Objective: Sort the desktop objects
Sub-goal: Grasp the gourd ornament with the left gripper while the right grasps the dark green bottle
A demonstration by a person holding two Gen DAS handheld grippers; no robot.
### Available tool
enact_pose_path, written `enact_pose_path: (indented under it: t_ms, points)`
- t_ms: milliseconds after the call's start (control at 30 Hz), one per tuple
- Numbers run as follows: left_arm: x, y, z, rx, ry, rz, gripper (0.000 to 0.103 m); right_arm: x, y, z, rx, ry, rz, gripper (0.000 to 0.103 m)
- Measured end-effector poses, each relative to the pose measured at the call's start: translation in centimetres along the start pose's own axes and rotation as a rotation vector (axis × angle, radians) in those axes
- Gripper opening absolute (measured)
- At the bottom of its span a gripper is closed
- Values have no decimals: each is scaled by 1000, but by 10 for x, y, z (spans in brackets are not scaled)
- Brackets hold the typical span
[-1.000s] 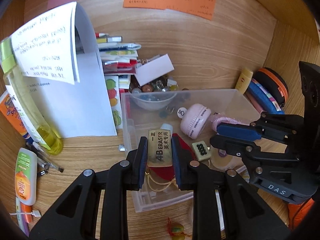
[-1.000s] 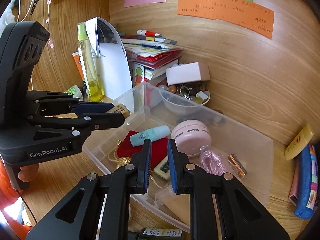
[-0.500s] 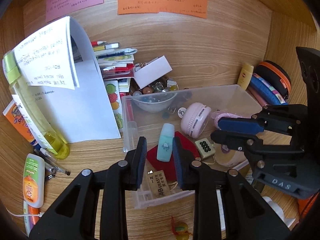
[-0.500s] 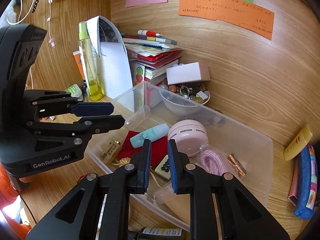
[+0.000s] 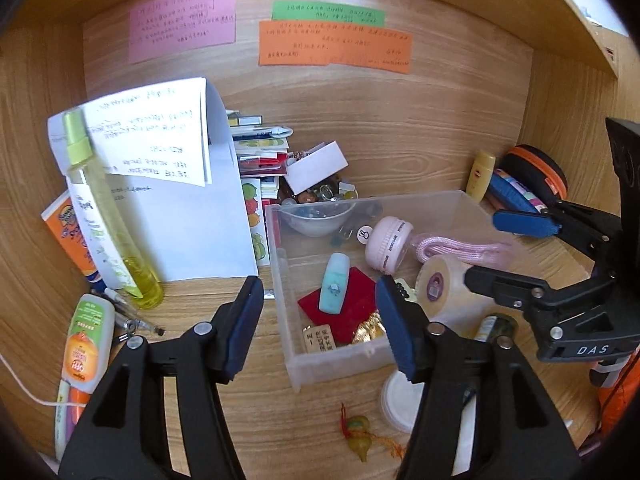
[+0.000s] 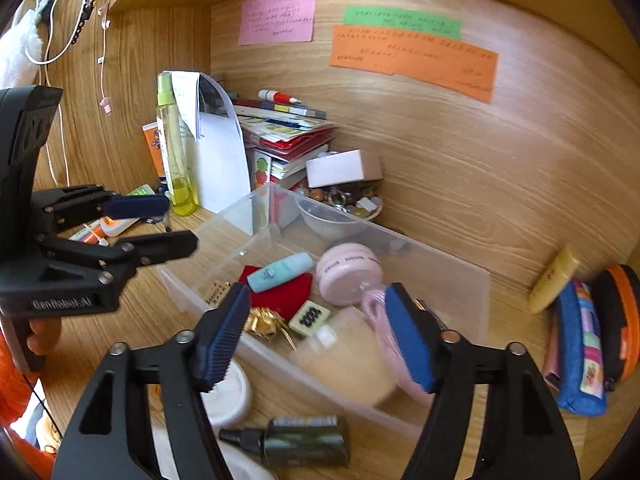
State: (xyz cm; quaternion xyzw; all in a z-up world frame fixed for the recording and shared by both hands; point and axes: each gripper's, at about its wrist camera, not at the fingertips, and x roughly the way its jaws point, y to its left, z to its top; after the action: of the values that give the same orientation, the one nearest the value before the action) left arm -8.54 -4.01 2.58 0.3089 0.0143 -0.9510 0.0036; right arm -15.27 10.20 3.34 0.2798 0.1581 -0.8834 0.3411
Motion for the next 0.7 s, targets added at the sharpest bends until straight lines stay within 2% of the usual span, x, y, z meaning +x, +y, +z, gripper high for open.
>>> enact_pose_path:
  t_ms: [300,467,700]
  points:
    - [-28,-10,-16,34,-8,3,80,-25,-10,-31,26,32,-46,69]
    - [-32,-12,-28,39,11,21,81,-30,-13,-52,73,64,-16,69]
    - [-28,-2,-47,10,77,50,81,-16,-8,-72,111,128,32,70]
